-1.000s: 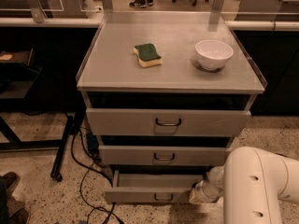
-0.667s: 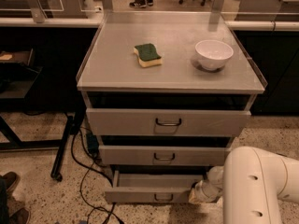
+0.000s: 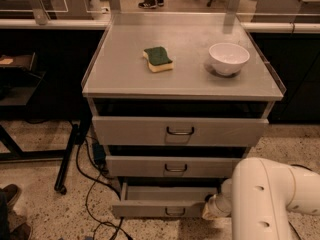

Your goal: Close bottom drawer

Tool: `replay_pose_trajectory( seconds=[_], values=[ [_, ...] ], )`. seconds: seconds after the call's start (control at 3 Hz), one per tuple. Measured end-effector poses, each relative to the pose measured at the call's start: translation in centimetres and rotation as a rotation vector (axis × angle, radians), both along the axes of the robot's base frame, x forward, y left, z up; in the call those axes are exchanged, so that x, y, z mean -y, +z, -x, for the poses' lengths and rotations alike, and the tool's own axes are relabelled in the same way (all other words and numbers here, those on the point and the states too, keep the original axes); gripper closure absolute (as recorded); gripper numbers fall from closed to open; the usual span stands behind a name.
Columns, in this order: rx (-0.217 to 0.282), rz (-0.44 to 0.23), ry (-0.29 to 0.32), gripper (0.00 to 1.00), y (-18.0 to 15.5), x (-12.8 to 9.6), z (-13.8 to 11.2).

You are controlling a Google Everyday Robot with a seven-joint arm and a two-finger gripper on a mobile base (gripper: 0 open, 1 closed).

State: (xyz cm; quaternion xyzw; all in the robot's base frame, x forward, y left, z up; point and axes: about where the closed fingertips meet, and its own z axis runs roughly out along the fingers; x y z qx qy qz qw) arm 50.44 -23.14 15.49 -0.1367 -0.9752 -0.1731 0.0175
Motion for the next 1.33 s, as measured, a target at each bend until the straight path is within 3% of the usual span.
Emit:
replay_pose_trajectory(
  seconds=[0.67, 1.0, 1.33],
  values=[
    [0.003, 0.053, -0.101, 1.0, -1.9, 1.8, -2.4],
    [0.016, 0.064, -0.133, 1.0, -2.2, 2.3, -3.4],
    [0.049, 0.081, -0.207, 1.0, -1.9, 4.2, -5.3]
  ],
)
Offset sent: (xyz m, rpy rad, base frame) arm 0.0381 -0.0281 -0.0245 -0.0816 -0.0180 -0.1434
